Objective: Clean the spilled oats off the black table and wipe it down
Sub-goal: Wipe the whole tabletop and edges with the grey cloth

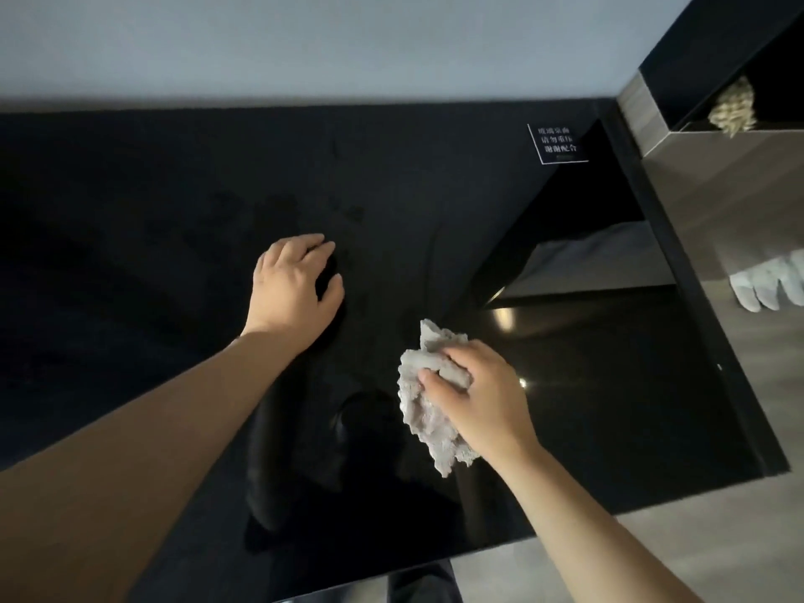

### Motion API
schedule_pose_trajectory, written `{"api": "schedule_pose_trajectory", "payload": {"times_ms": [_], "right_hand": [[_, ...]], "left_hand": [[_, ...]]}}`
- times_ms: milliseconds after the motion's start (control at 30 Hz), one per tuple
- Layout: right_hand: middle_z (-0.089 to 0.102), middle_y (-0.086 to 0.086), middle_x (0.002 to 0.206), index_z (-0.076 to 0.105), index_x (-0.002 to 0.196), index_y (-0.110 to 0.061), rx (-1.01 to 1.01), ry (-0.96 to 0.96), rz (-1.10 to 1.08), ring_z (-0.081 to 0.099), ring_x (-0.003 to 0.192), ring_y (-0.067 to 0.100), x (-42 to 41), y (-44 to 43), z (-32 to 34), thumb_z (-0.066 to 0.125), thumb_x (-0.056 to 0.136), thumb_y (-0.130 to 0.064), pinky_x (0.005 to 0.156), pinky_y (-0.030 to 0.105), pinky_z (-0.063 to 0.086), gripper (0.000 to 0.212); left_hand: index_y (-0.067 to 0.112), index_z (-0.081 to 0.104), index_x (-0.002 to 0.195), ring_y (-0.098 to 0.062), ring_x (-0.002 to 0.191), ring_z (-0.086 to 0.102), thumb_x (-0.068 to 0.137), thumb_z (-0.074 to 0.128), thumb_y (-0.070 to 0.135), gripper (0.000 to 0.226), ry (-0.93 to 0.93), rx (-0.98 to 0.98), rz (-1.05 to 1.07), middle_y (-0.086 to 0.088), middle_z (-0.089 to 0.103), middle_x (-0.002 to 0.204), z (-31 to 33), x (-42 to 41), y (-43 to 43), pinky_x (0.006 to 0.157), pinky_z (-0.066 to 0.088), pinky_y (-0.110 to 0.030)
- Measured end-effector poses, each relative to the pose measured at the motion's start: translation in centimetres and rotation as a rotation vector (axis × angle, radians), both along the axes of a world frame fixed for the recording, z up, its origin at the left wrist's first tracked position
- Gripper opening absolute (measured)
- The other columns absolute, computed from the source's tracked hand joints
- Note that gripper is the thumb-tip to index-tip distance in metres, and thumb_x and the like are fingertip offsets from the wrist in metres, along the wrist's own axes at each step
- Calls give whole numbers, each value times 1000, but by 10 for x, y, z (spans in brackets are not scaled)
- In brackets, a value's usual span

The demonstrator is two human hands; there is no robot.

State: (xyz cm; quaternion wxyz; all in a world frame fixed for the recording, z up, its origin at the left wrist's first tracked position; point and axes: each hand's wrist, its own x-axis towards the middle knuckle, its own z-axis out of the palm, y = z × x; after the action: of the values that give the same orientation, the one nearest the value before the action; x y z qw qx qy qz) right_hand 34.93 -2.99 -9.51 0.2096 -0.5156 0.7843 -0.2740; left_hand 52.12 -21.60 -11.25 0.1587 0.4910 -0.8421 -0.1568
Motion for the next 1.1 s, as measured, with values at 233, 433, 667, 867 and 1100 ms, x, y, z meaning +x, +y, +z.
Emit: {"api": "schedule_pose_trajectory", "payload": {"times_ms": [233, 433, 667, 867, 1100], "right_hand": [[58, 2, 110, 65, 113, -23, -65, 267, -274, 53, 101, 24, -36, -46, -1, 63, 87, -37, 81, 33, 46, 29], [59, 2, 104, 65, 105, -21, -98, 374, -263, 53, 87, 21, 27, 17, -27, 63, 87, -38, 76, 36, 49, 25], [56, -11, 93, 67, 101, -27, -31, 188, -159, 54, 85, 11, 47, 100, -3, 56, 83, -44, 69, 26, 50, 28], [59, 0, 109, 66, 115, -24, -74, 298, -285, 54, 99, 23, 9, 52, -9, 65, 86, -35, 81, 39, 49, 31], [59, -1, 104, 67, 106, -23, -83, 358, -207, 52, 94, 20, 27, 110, -30, 60, 89, -38, 79, 33, 46, 24]], "left_hand": [[10, 56, 130, -24, 131, 41, 87, 43, 40, 54, -27, 31, -83, -4, 52, 136, -8, 51, 112, 112, 27, -51], [11, 47, 138, -25, 141, 28, 89, 37, 46, 60, -162, 15, -103, -4, 38, 148, -21, 53, 128, 118, 10, -49], [12, 45, 139, -23, 142, 23, 89, 35, 47, 62, -192, 7, -82, -4, 36, 150, -19, 52, 128, 118, 8, -49], [12, 44, 139, -23, 142, 22, 89, 35, 48, 63, -186, -16, -67, -3, 35, 150, -21, 51, 130, 118, 6, -48], [12, 45, 139, -24, 141, 24, 88, 36, 48, 63, -167, -63, -50, -4, 37, 149, -24, 50, 132, 119, 6, -46]]}}
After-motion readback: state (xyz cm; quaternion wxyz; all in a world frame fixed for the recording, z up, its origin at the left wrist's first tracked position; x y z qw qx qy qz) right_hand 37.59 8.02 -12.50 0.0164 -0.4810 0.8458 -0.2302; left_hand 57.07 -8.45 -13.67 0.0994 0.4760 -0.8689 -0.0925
